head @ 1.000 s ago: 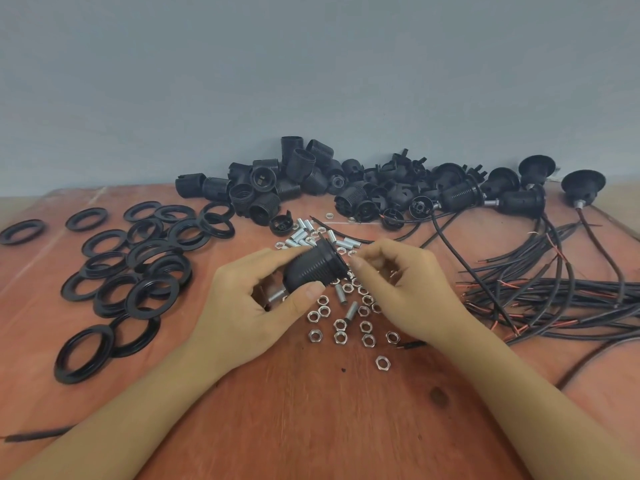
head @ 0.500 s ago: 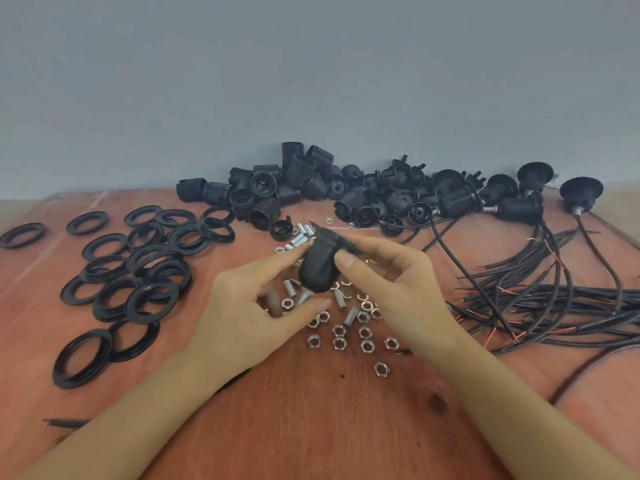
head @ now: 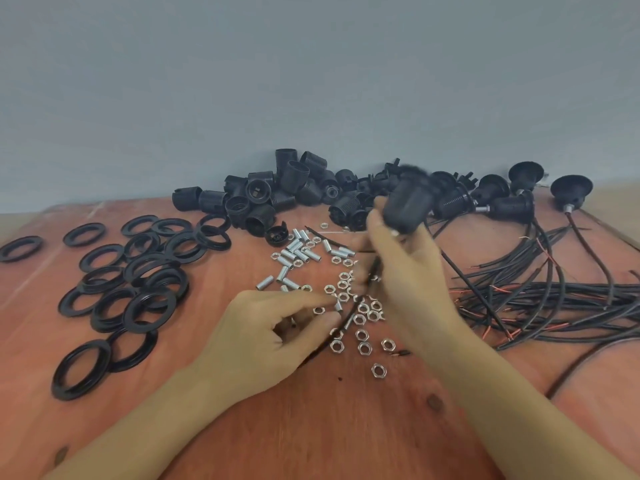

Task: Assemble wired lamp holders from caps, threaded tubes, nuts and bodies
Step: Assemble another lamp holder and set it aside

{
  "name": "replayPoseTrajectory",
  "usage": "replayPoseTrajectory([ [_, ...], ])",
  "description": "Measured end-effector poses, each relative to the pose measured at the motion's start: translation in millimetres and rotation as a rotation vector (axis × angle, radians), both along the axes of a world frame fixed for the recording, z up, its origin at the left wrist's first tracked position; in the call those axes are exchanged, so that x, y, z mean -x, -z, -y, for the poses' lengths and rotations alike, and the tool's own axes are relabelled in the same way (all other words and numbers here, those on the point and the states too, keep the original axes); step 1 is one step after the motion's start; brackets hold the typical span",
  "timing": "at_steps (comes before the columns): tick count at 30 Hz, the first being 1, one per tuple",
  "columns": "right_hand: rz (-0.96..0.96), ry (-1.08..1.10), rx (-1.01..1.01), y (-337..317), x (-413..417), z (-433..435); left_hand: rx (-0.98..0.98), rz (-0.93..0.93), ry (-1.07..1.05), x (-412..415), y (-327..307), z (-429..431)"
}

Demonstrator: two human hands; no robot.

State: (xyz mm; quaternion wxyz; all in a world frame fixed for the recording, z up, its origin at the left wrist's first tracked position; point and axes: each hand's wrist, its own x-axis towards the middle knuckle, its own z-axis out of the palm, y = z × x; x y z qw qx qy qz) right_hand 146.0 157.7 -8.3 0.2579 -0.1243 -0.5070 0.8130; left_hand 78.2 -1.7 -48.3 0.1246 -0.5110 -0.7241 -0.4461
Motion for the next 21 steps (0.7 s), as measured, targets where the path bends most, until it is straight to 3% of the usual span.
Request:
replayPoseTrajectory([
  [5, 0.176, 0.177, 0.096, -28, 14, -76, 0.027, -0.031, -0.125, 5, -3, 3],
  [12, 0.451, 0.642, -0.361, -28, 26, -174, 0.334, -0.253, -0.463, 39, -9, 19],
  [16, 0.575, 0.702, -0.669, -6, 23, -195, 0.514, -0.171, -0.447, 55, -5, 26],
  [21, 0.552, 0.671, -0.684, 4, 27, -204, 0.539, -0.166, -0.408, 55, -1, 23],
])
